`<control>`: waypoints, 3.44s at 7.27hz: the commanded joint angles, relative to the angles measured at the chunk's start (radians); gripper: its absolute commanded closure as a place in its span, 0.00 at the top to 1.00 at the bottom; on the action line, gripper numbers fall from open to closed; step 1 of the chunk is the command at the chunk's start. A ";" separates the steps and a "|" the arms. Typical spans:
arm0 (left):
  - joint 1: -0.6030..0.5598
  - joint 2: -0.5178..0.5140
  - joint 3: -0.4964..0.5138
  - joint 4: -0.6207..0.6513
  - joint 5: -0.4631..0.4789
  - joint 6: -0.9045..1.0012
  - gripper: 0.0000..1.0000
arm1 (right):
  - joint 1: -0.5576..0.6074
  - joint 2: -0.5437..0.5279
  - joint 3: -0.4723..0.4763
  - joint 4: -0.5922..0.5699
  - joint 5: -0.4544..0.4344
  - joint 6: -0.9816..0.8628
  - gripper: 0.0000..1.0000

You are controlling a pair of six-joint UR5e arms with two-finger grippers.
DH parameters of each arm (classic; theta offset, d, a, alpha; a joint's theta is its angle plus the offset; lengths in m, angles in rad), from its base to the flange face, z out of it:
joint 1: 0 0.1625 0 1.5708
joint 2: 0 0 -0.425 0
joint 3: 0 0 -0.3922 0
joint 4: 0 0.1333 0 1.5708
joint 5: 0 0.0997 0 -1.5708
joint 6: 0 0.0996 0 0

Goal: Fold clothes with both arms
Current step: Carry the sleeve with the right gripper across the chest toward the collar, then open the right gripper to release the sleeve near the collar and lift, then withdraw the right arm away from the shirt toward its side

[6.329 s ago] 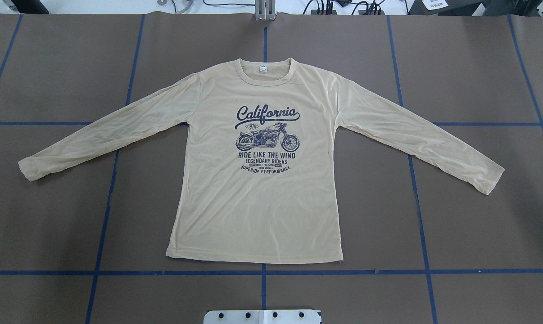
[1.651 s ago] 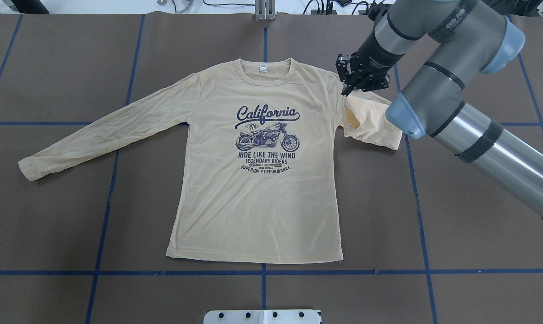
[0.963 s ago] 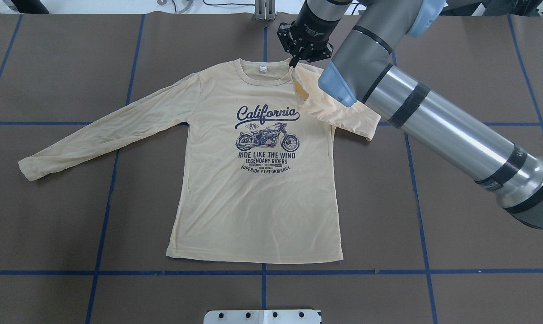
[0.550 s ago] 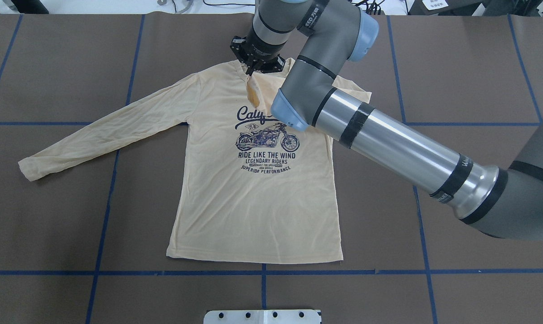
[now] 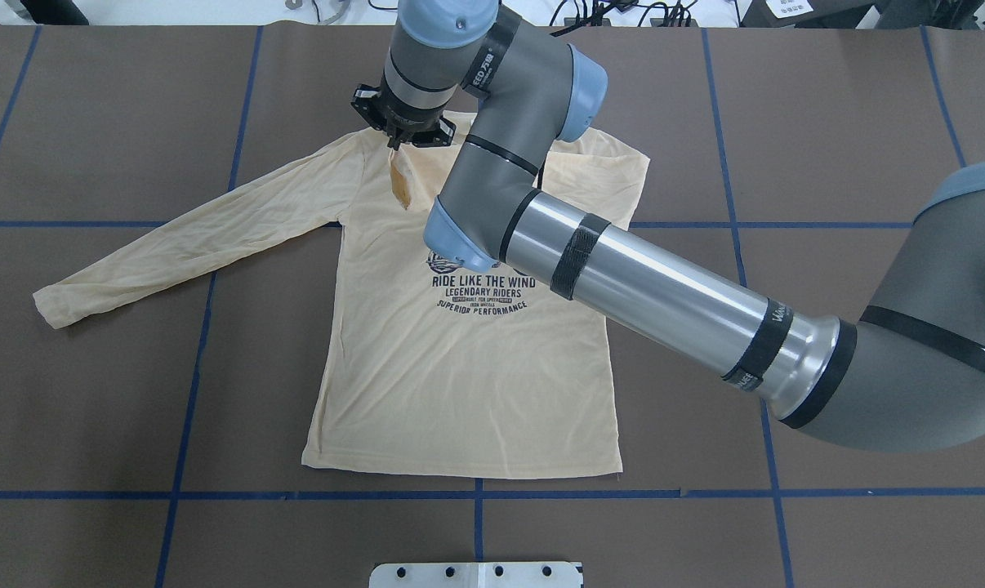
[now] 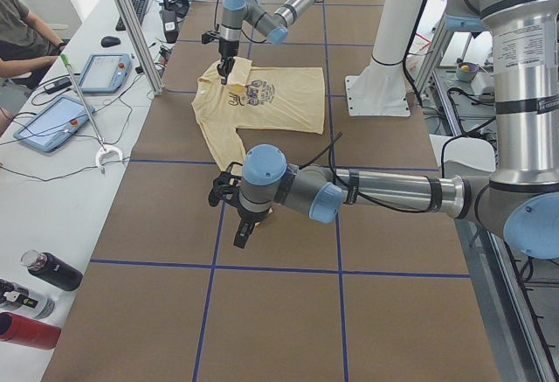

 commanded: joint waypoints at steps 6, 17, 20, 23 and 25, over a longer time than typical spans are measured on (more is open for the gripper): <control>0.000 0.001 0.000 -0.002 0.000 0.001 1.00 | -0.071 0.070 -0.116 0.068 -0.144 0.000 0.11; 0.050 -0.033 0.036 -0.162 -0.083 -0.051 1.00 | -0.017 -0.051 0.048 0.064 -0.028 0.069 0.98; 0.217 -0.037 0.114 -0.318 0.032 -0.269 0.99 | 0.046 -0.349 0.372 -0.020 0.070 0.058 0.98; 0.288 -0.176 0.324 -0.368 0.032 -0.297 0.92 | 0.080 -0.546 0.576 -0.025 0.111 0.046 0.98; 0.357 -0.197 0.348 -0.367 0.029 -0.427 0.87 | 0.080 -0.548 0.577 -0.024 0.104 0.046 0.98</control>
